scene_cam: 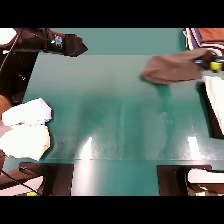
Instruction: Fold the shirts.
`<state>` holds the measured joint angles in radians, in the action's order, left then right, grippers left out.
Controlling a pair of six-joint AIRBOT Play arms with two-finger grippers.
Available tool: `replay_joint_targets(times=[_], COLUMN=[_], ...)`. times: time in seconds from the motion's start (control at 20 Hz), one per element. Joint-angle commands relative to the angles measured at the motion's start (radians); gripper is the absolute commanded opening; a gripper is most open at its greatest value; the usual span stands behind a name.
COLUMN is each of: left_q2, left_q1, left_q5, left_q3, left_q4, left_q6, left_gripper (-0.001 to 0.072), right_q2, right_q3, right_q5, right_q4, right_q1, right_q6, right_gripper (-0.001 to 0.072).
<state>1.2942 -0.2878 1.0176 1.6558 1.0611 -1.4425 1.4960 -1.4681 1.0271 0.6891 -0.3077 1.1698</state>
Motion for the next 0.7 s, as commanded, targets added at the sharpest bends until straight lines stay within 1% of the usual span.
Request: replay_joint_targets(times=[0.0,0.1,0.2,0.4,0.5,0.65], left_q2=[-0.001,-0.001,-0.001,-0.001,-0.001,-0.001], left_q1=[-0.019,-0.019,-0.019,-0.019,-0.019,-0.019], left_q5=[-0.037,-0.040,-0.039,-0.038,-0.038,-0.038], left_q3=[0.000,0.000,0.000,0.000,0.000,0.000], left_q4=[-0.006,-0.006,-0.006,-0.006,-0.006,-0.006], left_q6=[-0.002,-0.002,-0.018,-0.024,-0.024,-0.024], left_gripper=[0.0023,0.0023,0.0023,0.0023,0.0023,0.0023], right_q2=[-0.018,-0.006,-0.004,-0.004,-0.004,-0.004], right_q3=[-0.001,-0.002,-0.009,-0.120,-0.200,-0.311], right_q5=[-0.035,-0.060,-0.097,-0.178,-0.175,-0.101], right_q4=[0.010,-0.006,-0.055,-0.061,-0.060,-0.058], right_q1=[-0.214,-0.271,-0.293,-0.294,-0.294,-0.315], right_q6=[0.000,0.000,0.000,0.000,0.000,0.000], right_gripper=[0.0014,0.0014,0.0013,0.0014,0.0014,0.0013])
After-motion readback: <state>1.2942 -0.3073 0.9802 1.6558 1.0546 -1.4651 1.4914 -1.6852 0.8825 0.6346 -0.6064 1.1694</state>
